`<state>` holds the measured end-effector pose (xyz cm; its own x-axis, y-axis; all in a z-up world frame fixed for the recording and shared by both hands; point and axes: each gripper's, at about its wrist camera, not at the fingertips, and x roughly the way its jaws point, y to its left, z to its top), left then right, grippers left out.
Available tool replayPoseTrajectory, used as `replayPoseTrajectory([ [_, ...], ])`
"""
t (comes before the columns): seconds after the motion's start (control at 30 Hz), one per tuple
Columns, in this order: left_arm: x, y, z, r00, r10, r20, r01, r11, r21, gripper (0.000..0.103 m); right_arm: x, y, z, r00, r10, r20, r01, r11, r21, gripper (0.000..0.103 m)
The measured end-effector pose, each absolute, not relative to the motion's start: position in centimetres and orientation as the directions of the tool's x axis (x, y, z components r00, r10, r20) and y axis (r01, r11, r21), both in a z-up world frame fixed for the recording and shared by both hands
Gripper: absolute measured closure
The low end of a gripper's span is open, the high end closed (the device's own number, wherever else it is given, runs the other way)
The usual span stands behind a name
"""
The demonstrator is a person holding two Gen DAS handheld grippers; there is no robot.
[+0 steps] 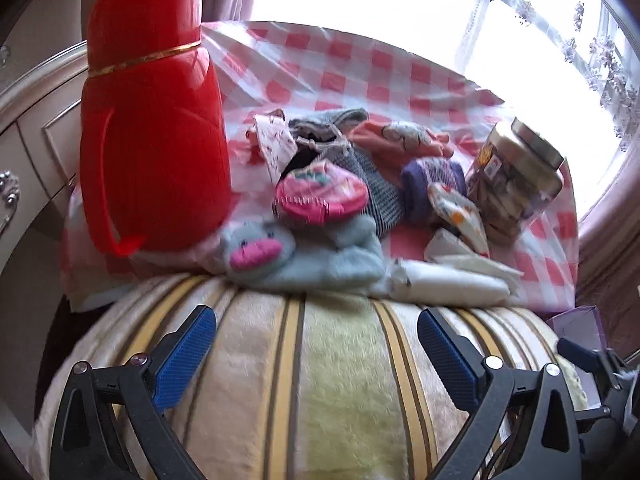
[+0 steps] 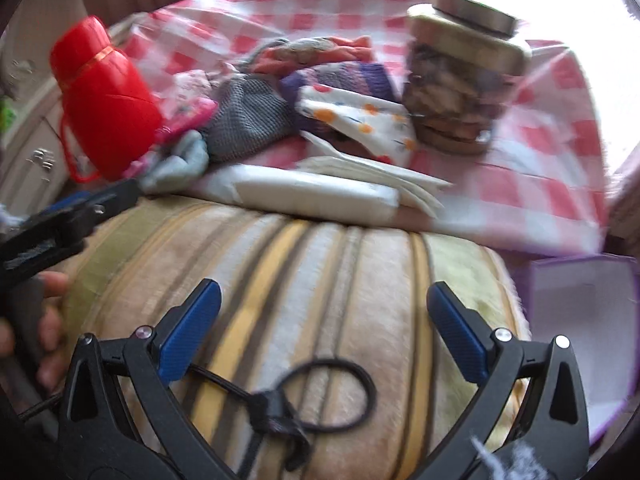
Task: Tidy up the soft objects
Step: 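Grasp the white rolled pad with the right tool while the left tool grasps the pink coin purse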
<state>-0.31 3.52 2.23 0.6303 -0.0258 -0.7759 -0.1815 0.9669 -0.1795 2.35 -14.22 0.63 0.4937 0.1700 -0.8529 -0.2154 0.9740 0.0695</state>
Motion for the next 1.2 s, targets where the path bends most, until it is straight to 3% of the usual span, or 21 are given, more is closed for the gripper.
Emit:
replayPoseTrajectory([
  [0.13,1.7,5.2,2.0,0.613,-0.083,-0.786,-0.165,0.959,-0.23,0.002,4.0,-13.9,1.3,0.545,0.127,-0.829,-0.231,0.973,-0.003,0.0],
  [0.27,3.6,6.3,1.7,0.586,-0.129,-0.8,-0.164,0.948,-0.273,0.002,5.3,-13.5,1.3,0.525,0.195,-0.829,-0.3,0.953,0.035,0.0],
  [0.5,5.9,7.2,1.2,0.552,-0.179,-0.814,-0.136,0.944,-0.3,0.002,8.1,-11.8,-0.3,0.444,0.195,-0.874,-0.436,0.9,-0.021,0.001],
  [0.73,5.5,7.5,-0.1,0.513,-0.223,-0.829,-0.139,0.931,-0.337,0.002,10.7,-10.4,-2.4,0.356,0.209,-0.911,-0.548,0.836,-0.023,0.02],
  [1.07,5.3,7.2,0.1,0.524,-0.249,-0.814,-0.094,0.934,-0.346,0.002,10.6,-10.7,-3.3,0.353,0.145,-0.924,-0.687,0.71,-0.152,0.022],
  [1.2,5.6,7.2,0.7,0.553,-0.252,-0.794,-0.086,0.931,-0.356,0.002,10.6,-10.8,-3.6,0.332,0.164,-0.929,-0.703,0.7,-0.127,0.031],
])
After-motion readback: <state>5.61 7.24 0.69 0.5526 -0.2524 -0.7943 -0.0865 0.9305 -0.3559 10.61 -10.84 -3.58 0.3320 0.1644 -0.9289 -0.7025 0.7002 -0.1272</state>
